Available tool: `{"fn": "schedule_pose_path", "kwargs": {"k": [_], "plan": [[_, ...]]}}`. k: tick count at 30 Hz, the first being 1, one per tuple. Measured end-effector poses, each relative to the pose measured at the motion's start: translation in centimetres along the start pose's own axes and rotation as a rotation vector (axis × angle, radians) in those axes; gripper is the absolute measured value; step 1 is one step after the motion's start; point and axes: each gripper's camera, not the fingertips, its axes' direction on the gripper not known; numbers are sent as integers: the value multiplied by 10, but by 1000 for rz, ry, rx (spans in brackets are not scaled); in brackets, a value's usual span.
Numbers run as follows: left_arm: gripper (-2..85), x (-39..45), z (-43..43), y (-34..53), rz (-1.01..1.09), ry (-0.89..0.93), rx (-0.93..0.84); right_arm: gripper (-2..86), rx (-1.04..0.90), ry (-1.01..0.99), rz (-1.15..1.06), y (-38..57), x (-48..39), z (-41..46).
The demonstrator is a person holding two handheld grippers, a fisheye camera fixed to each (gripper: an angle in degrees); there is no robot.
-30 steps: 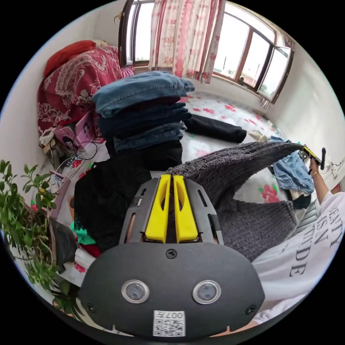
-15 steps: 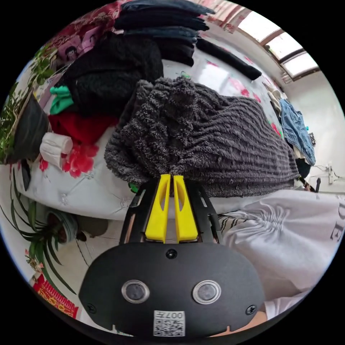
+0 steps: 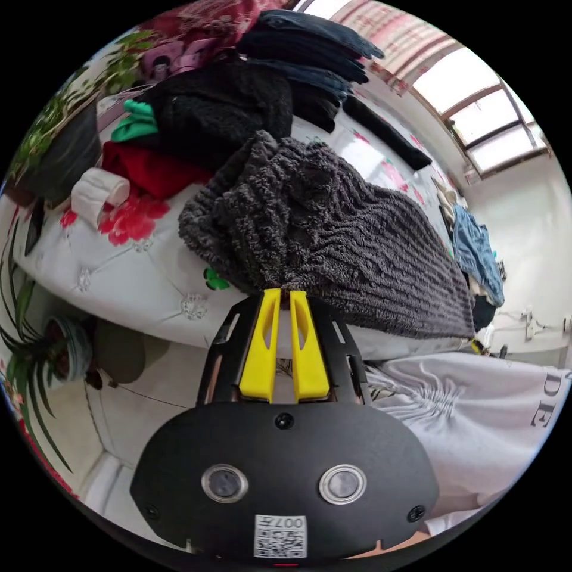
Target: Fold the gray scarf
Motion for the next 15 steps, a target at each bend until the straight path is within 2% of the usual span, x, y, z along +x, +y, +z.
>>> {"fn": "schedule_pose_path", "kwargs": {"k": [2,5,9,12,15], "plan": [[46,-7,-9,1,-65,31,50,46,30,-58,87,12,21,-4],[54,-15,-30,-2,-97,-4,88,61,176,-195,265,38,61,-26],[60,-33,-55,-3,-174,22,167,84,298,-512,480,66,109,-26],[71,-51,-65,-2,-289,138,245,93,319,-626,504,63,111,-16],[83,-63,-65,-5,-367,198,270,93,247,-615,451,42,93,1]]}}
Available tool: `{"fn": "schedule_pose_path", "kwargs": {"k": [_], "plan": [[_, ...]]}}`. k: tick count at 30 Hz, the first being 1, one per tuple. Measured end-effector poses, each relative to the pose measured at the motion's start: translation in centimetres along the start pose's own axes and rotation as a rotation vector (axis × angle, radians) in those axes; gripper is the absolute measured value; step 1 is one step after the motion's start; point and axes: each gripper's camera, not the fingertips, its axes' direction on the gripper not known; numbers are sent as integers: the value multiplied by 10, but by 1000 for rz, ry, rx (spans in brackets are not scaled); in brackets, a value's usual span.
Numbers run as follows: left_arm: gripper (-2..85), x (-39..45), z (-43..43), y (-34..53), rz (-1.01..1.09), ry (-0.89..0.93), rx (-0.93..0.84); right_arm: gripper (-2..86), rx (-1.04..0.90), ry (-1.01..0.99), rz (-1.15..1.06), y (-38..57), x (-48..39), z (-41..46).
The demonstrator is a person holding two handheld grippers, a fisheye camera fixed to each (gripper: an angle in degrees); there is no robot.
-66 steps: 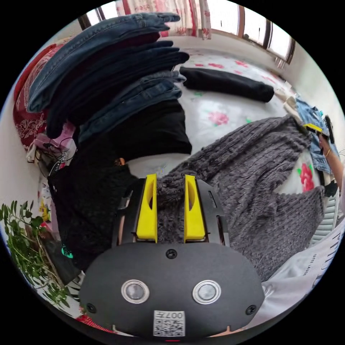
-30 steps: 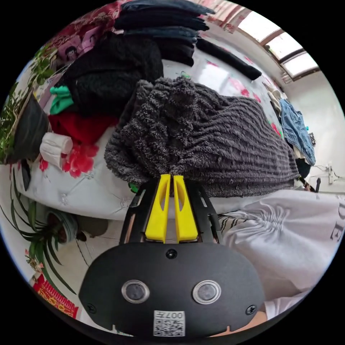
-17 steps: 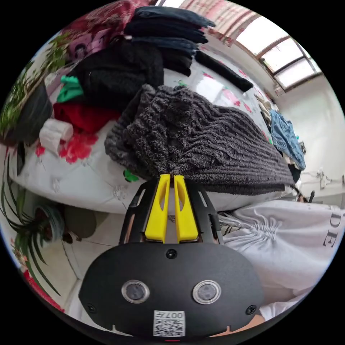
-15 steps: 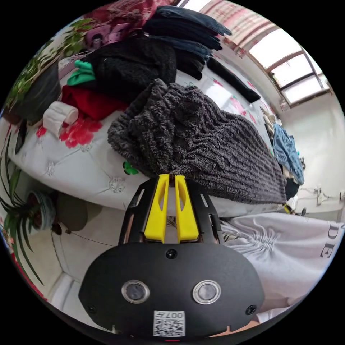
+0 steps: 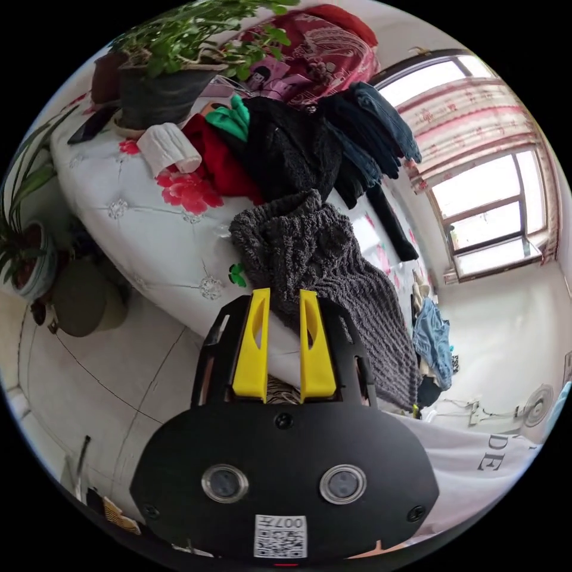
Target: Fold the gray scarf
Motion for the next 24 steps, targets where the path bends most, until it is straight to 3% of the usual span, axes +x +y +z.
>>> {"fn": "schedule_pose_path", "kwargs": {"k": [5,8,10,18,21,24], "plan": [[108,-9,-1,-25,-82,47,42,58,64,248,-4,6,-23,15],[118,-13,2,-46,-100,57,42,26,4,15,62,-3,-17,14],[123,-16,6,-59,-110,60,36,12,121,-98,97,-1,-16,-13],[139,-33,25,-87,-136,5,5,2,208,-205,375,63,43,-42],[144,-46,31,-99,-174,52,-2,2,214,-293,225,62,-4,-30],[148,-56,33,-119,-192,88,-4,2,15,-302,-177,62,-118,6]]}}
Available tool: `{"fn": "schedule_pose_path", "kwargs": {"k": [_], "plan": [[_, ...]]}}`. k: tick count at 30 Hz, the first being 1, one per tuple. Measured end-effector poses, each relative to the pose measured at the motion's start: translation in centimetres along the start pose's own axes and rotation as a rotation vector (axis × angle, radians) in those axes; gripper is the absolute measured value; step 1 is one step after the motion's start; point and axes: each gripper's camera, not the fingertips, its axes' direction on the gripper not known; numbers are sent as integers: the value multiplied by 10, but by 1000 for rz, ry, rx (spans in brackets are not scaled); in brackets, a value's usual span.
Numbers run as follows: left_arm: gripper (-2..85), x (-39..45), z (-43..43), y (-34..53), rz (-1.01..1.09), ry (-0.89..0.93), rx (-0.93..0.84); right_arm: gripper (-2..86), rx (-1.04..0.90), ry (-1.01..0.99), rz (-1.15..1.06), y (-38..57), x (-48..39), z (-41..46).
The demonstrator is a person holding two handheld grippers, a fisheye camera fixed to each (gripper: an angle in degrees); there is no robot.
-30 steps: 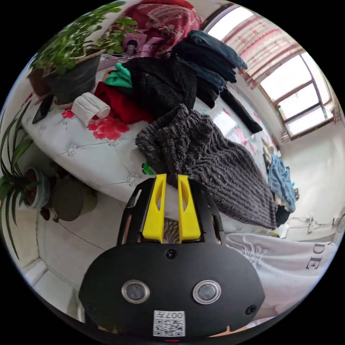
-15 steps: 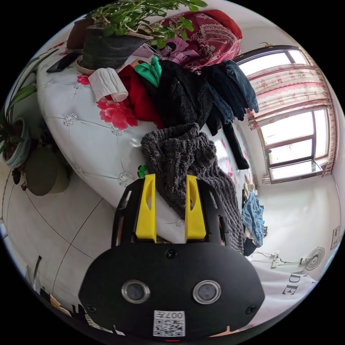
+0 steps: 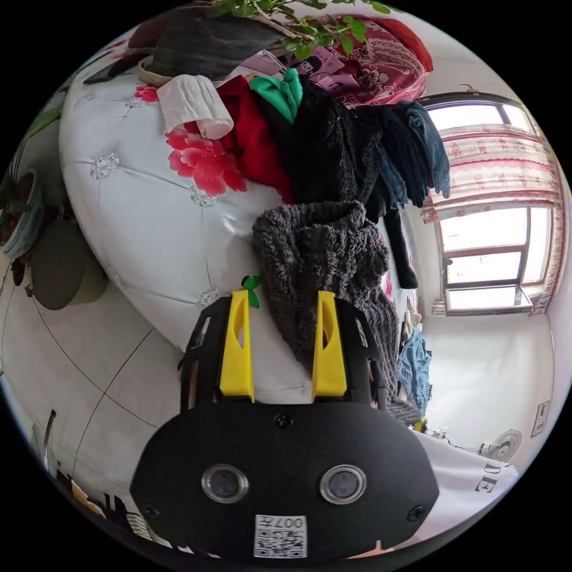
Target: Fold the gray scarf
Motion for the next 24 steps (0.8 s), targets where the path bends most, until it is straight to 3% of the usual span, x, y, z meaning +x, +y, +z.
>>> {"fn": "schedule_pose_path", "kwargs": {"k": [4,6,10,13,17,21,24], "plan": [[135,-4,2,-27,-4,-21,-24,5,-514,-18,-649,83,-157,122],[132,-8,1,-34,-3,-5,-24,9,-729,-25,-826,152,-191,173],[115,-23,-4,-45,3,16,-28,19,-1211,75,-982,331,-185,280],[110,-42,-8,-49,-37,94,-10,28,-1431,152,-1074,421,-166,310],[107,-57,-11,-49,4,149,18,42,-1329,222,-1206,432,-176,309],[73,-64,-9,-50,30,176,27,61,-1180,189,-1067,411,-172,323],[33,-81,1,-53,-42,257,-2,72,-1227,177,-885,408,-148,344]]}}
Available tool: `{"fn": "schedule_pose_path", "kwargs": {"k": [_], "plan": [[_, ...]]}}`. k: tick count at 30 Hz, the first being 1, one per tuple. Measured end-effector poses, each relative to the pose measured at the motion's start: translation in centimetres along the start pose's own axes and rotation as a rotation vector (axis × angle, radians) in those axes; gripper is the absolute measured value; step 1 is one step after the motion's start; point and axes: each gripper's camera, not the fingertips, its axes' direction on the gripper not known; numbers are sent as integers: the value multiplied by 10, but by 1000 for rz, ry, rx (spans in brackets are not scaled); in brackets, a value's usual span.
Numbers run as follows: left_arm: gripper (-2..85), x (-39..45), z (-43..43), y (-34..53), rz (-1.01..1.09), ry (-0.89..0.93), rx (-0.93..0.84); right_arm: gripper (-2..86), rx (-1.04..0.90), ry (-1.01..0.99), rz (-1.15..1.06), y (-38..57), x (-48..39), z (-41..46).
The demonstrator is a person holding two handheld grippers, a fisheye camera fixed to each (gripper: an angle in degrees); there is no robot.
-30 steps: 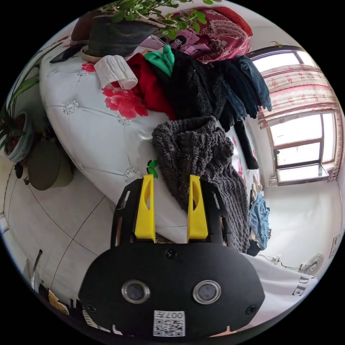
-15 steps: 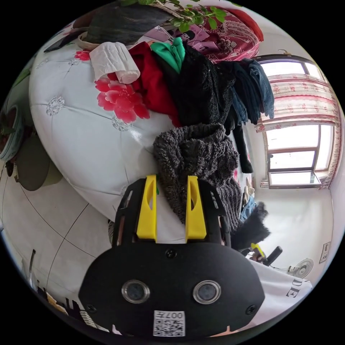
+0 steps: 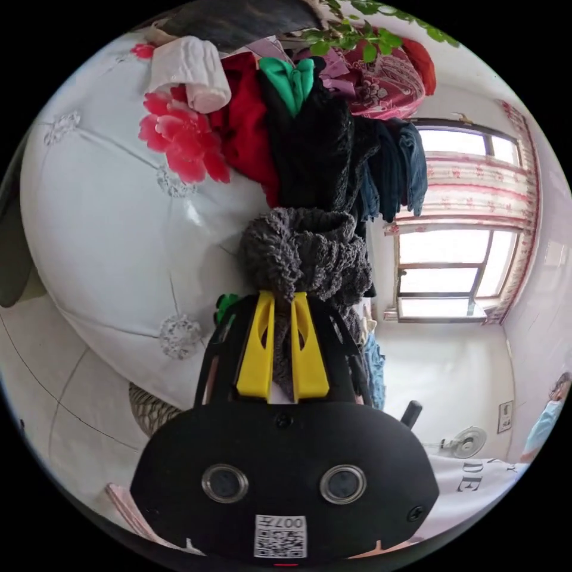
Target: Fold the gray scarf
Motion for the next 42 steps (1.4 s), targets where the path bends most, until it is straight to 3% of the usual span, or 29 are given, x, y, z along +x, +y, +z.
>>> {"fn": "schedule_pose_path", "kwargs": {"k": [6,12,16,18,20,22,25,27,32,37,42], "plan": [[2,16,-13,3,137,132,51,84,99,-24,101,23,31,-19],[-2,119,-20,10,522,288,1,89,349,-90,315,78,96,-79],[9,249,18,52,952,396,-183,90,477,-80,438,120,134,-112],[19,304,49,91,1101,496,-345,89,536,-53,503,140,149,-126],[44,358,99,167,1306,574,-620,89,587,-50,568,159,165,-137],[75,370,142,225,1391,539,-796,92,641,-46,669,184,188,-149],[97,342,205,280,1376,314,-994,96,700,-40,818,220,218,-162],[96,314,214,282,1321,227,-1003,101,738,-61,872,243,233,-168],[107,246,173,214,1121,5,-770,120,772,-159,963,287,274,-172],[156,189,174,176,845,-63,-732,156,697,-314,930,282,322,-172],[175,184,216,196,815,-66,-822,176,546,-357,845,255,357,-174]]}}
